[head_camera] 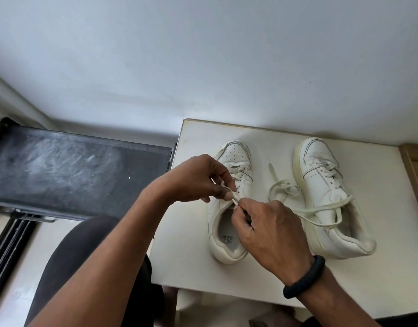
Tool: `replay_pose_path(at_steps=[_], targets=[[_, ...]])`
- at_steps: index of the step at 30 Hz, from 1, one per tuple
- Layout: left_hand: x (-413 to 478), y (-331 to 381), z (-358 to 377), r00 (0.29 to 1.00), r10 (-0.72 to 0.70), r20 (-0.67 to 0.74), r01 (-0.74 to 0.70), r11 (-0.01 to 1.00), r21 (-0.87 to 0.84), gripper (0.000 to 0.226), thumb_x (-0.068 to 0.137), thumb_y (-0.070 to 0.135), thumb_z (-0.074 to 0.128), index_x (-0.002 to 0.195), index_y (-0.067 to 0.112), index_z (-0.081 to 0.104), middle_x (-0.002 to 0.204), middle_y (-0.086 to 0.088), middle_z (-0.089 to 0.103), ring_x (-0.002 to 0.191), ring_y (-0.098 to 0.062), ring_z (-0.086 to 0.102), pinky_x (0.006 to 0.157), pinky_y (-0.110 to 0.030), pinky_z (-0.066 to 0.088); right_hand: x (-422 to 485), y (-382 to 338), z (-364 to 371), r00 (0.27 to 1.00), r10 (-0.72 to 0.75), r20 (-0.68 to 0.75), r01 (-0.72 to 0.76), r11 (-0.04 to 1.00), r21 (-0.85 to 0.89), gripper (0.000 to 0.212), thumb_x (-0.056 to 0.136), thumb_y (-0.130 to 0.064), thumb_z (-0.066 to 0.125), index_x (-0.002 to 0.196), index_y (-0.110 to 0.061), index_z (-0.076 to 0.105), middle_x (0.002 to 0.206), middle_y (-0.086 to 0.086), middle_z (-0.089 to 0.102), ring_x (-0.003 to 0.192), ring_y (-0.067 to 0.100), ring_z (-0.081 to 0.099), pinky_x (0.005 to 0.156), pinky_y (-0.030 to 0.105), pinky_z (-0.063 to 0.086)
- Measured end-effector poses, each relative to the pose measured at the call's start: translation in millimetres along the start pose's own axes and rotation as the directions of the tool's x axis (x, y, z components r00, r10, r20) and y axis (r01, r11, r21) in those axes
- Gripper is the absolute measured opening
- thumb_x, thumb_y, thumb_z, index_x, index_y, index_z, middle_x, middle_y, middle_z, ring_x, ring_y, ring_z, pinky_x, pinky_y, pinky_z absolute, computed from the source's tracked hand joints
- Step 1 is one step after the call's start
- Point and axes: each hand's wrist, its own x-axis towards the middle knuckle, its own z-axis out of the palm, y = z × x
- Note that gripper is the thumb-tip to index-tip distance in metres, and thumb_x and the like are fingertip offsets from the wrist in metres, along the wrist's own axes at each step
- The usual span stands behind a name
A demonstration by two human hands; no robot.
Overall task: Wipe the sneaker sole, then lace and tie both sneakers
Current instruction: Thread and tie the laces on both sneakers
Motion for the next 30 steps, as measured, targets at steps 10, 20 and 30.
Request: replay_pose_path(at_steps=[10,20,30], targets=[[-1.5,3.3,-1.9,0.998,0.014,0.058,-0.017,0.998,0.061,0.012,0.088,0.023,0.082,0.099,0.023,0.077,0.061,0.028,0.063,0.059,-0.005,0.055,0.056,-0.019,0.045,5.4,7.6,-4.3,0.996,0.084,-0.012,-0.082,0.99,0.113,0.04,0.09,-0.033,0.044,0.056,-0.02,0.029,0.043,-0.004,0.028,0.042,0.014,0.03,0.041,0.025,0.024],[-2.9,2.4,-3.0,0.997,-0.01,0.073,0.009,1.0,0.023,0.011,0.089,0.024,0.082,0.097,0.03,0.078,0.072,0.024,0.067,0.065,-0.007,0.062,0.07,-0.032,0.054,2.8,3.4,-0.6,0.996,0.06,0.06,-0.068,0.988,0.136,0.037,0.091,-0.036,0.042,0.059,-0.018,0.038,0.049,-0.002,0.039,0.045,0.014,0.038,0.046,0.024,0.032],[-3.0,5.3,-1.0,0.998,-0.001,0.061,-0.003,0.998,0.069,0.009,0.092,0.024,0.079,0.099,0.029,0.079,0.073,0.025,0.069,0.062,0.002,0.064,0.062,-0.016,0.051,4.6,3.5,3.8,0.993,0.104,0.059,-0.113,0.978,0.177,0.038,0.095,-0.034,0.041,0.06,-0.02,0.039,0.052,-0.003,0.043,0.047,0.013,0.04,0.047,0.026,0.034]])
